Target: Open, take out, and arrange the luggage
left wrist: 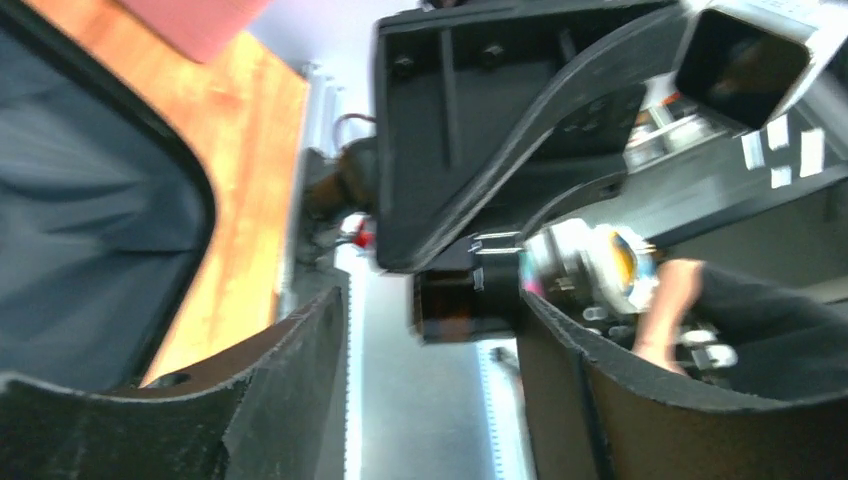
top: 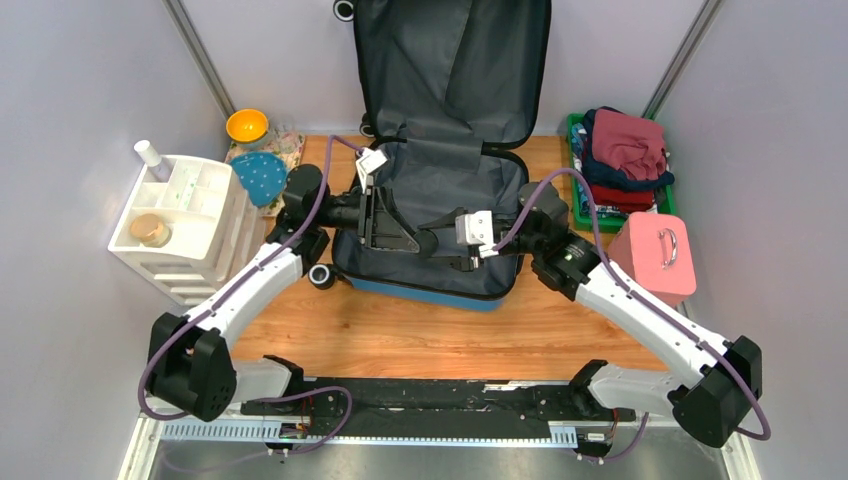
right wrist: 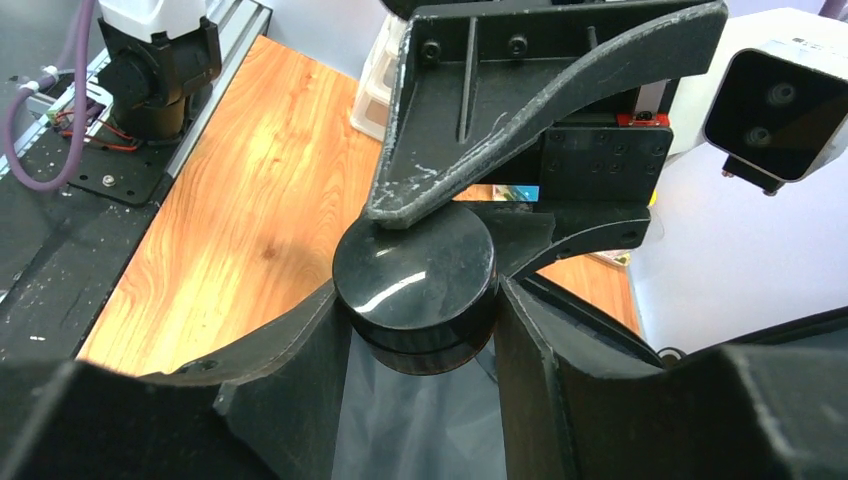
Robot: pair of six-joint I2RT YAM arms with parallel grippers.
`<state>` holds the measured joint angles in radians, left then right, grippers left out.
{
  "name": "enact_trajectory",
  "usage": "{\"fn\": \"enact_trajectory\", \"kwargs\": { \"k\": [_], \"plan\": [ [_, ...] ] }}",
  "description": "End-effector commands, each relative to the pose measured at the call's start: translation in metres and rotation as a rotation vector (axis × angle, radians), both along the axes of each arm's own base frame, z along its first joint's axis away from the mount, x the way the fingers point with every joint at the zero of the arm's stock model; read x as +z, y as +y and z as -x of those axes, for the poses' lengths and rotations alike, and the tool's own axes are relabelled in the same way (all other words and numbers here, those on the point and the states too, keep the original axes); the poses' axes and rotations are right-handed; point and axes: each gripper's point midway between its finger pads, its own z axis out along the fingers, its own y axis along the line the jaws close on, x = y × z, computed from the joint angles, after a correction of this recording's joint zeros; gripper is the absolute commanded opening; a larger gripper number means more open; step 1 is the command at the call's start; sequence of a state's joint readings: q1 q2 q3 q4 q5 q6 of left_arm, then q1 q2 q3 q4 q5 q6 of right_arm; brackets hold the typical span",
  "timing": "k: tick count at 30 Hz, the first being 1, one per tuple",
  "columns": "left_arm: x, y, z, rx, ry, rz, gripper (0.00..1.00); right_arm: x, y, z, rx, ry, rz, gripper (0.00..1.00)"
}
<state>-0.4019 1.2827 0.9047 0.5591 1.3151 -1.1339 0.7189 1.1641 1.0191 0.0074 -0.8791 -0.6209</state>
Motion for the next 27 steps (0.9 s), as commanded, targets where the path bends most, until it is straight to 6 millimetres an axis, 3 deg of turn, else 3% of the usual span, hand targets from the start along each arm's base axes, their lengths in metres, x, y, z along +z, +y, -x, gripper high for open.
{"fn": "enact_trajectory", "kwargs": {
  "k": [1, 2, 3, 4, 5, 6, 7, 9, 10, 11, 17, 27],
  "plan": [
    [-0.016, 0.018, -0.017, 0.119, -0.238, -0.098, 0.74, 0.023, -0.008, 0.011, 0.019, -0.075, -0.005, 0.36],
    [-0.003, 0.021, -0.024, 0.168, -0.317, -0.127, 0.75, 0.020, -0.009, 0.008, 0.000, -0.075, 0.005, 0.36],
    [-0.018, 0.028, -0.030, 0.237, -0.282, -0.229, 0.76, 0.017, -0.009, 0.005, -0.026, -0.068, 0.016, 0.36],
    [-0.017, 0.032, -0.037, 0.271, -0.372, -0.259, 0.77, 0.016, -0.011, -0.011, -0.117, -0.068, 0.024, 0.35],
    [-0.015, 0.037, -0.040, 0.326, -0.394, -0.288, 0.77, 0.015, -0.012, -0.019, -0.159, -0.063, 0.027, 0.36],
    [-0.017, 0.044, -0.055, 0.427, -0.418, -0.330, 0.77, 0.013, -0.012, -0.026, -0.201, -0.046, 0.026, 0.36],
    [-0.024, 0.047, -0.058, 0.486, -0.382, -0.349, 0.77, 0.018, -0.015, -0.042, -0.294, -0.052, 0.007, 0.35],
    [-0.003, 0.054, -0.067, 0.612, -0.454, -0.288, 0.77, 0.017, -0.015, -0.055, -0.367, -0.015, -0.007, 0.35],
    [-0.007, 0.053, -0.066, 0.632, -0.435, -0.272, 0.78, 0.022, -0.016, -0.063, -0.410, -0.019, -0.033, 0.35],
    [0.003, 0.054, -0.065, 0.659, -0.466, -0.247, 0.80, 0.021, -0.015, -0.067, -0.431, -0.014, -0.038, 0.34],
    [0.002, 0.052, -0.091, 0.802, -0.395, -0.342, 0.82, 0.024, -0.007, -0.070, -0.470, 0.003, -0.046, 0.33],
    [0.008, 0.028, -0.085, 0.774, -0.432, -0.303, 0.83, 0.008, 0.000, -0.074, -0.524, 0.051, 0.020, 0.32]
  ]
}}
